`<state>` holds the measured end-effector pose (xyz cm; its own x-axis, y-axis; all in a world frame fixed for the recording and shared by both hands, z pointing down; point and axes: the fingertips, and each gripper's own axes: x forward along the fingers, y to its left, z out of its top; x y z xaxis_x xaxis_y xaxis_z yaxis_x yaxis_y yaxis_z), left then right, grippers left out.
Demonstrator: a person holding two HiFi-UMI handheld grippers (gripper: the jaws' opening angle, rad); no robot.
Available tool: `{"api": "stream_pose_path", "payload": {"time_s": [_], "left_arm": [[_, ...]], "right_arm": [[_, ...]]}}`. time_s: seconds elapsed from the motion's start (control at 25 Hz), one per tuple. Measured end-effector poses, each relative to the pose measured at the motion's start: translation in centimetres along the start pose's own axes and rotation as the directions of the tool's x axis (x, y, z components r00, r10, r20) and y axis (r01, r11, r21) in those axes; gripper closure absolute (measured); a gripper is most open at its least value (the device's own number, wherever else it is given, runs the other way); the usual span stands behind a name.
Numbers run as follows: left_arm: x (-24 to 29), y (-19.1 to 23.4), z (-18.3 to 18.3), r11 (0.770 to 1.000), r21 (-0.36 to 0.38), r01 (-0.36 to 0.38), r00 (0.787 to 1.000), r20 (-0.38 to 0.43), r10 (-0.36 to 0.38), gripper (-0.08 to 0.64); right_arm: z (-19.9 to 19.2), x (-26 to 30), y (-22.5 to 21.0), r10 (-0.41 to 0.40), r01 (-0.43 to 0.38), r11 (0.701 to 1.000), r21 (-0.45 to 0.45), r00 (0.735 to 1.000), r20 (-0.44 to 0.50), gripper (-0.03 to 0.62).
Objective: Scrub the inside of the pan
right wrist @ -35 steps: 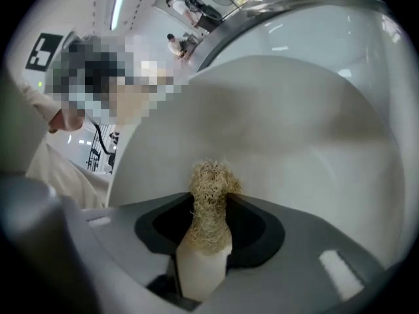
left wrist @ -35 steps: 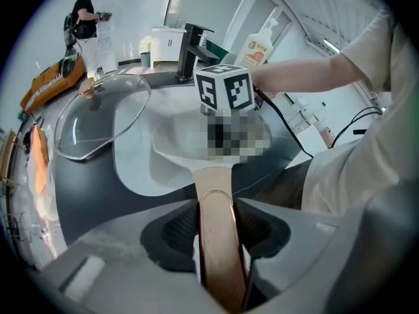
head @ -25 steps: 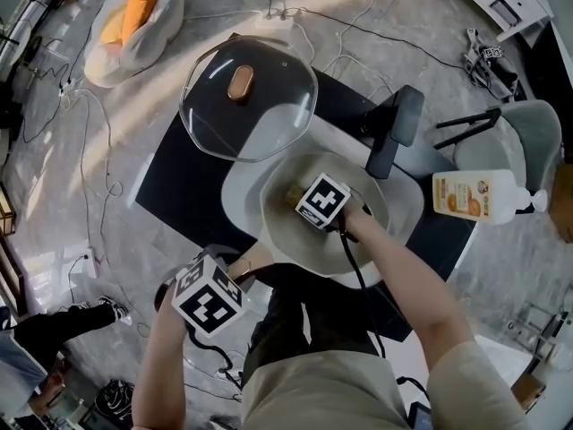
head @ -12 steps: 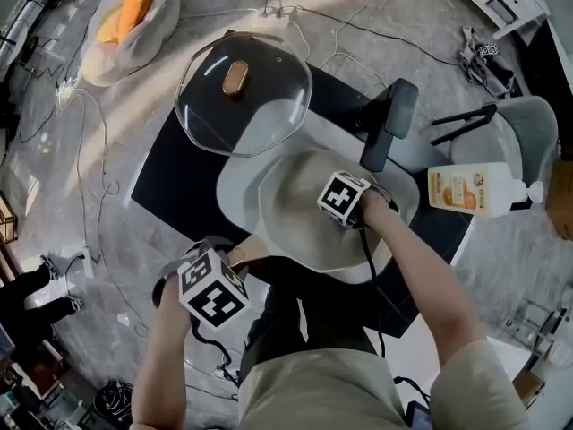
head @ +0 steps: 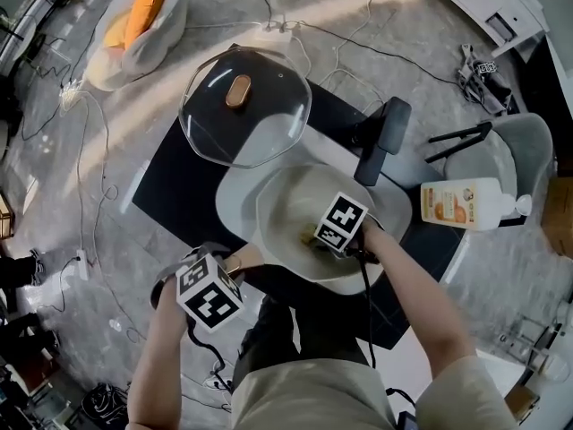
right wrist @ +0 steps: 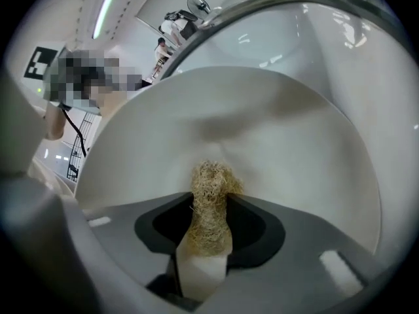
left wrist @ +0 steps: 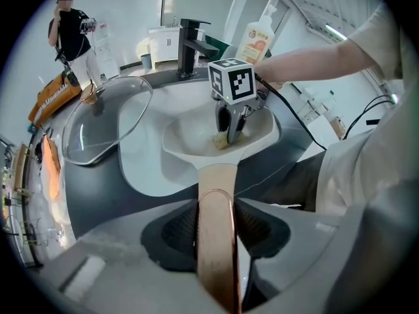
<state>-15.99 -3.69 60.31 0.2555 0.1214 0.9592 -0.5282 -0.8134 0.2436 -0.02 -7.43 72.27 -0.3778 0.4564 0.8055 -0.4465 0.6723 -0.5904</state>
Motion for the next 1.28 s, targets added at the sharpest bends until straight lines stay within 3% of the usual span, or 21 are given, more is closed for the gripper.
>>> {"api": "stream_pose_path", "payload": {"time_s": [0.16,0.32,0.6,0.76,0.96,1.16,1.28], "left_arm": [[-0.1,0.1,0.1,1.000,-0.001,-0.008,1.000,0.005,0.008,0.393],[-0.1,0.2,0.1,1.000,0.011,-0.028,0.999,0.016,0.028,0.390],[-1.5,0.3,-0.7,0.998,-0.023,-0.057,0.997,0.049,0.058,0.321],[-3.5,0.0,-0.1,0.996,-0.060,-0.068,0.986,0.146,0.076,0.319],[-6.2,-0.7,1.5,0.992,-0.070,-0.100,0.960,0.254,0.115,0.319],[-9.4,-1.8,3.3,0.987,-0.065,-0.149,0.920,0.357,0.163,0.327],[-12.1,-2.1,4.8,0.979,-0.063,-0.195,0.880,0.429,0.203,0.333]], "right_arm": [[3.1,0.5,0.2,-0.015,0.017,1.000,-0.024,0.997,0.073,0.426],[5.5,0.7,-1.4,-0.114,0.119,0.993,-0.026,0.984,0.140,0.425],[8.2,-2.4,-1.6,-0.233,0.242,0.970,0.021,0.905,0.355,0.426],[9.4,-6.0,1.3,-0.252,0.292,0.956,-0.007,0.836,0.487,0.426],[10.0,-12.3,5.2,-0.262,0.341,0.940,-0.005,0.731,0.630,0.426],[9.5,-19.0,9.3,-0.280,0.406,0.914,0.009,0.614,0.738,0.426],[8.9,-23.2,11.9,-0.276,0.425,0.905,0.028,0.534,0.799,0.426]]}}
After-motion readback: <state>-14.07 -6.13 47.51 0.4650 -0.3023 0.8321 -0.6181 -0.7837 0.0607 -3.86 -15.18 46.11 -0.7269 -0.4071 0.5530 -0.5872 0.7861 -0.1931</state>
